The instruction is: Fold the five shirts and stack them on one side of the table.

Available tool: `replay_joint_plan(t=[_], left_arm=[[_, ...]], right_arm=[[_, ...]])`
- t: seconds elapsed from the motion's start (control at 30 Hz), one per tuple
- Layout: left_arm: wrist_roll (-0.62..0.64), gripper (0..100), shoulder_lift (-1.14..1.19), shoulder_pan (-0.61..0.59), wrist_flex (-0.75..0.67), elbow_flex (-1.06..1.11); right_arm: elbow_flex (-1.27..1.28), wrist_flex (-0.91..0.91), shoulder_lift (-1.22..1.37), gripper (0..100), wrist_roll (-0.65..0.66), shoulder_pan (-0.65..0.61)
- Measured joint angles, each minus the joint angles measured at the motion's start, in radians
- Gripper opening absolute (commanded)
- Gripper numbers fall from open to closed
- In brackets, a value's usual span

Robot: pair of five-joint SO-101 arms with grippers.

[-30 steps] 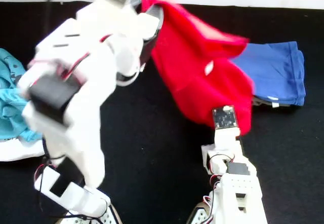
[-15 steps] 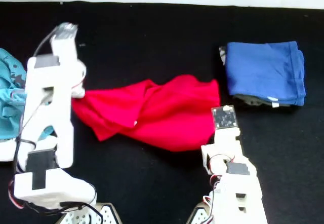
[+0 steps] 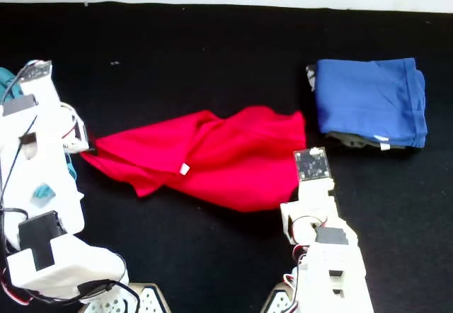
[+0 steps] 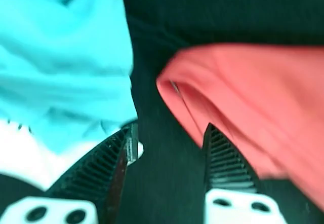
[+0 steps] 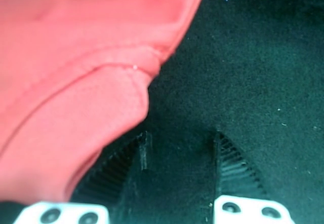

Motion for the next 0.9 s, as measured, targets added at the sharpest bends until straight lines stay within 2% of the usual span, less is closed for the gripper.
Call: replay_joint_plan(t=[0.13,0.3,0.5,0.63,0.9], left_arm=[[0.000,21,0.000,0.137,0.224,-0.087],[0.078,22,0.000,0.382,0.259,-0.103],[0.147,22,0.000,0.560,0.057,-0.017],[0.149,22,0.000,0.582,-0.095,0.106],[0.152,19,0.000,0.580,-0.255,0.236]], right_arm=[[0.000,-0.002,0.000,19.5,0.000,0.000],[0.000,-0.002,0.000,19.5,0.000,0.000],[0.000,-0.002,0.000,19.5,0.000,0.000],[0.000,-0.002,0.000,19.5,0.000,0.000],[0.000,-0.002,0.000,19.5,0.000,0.000]])
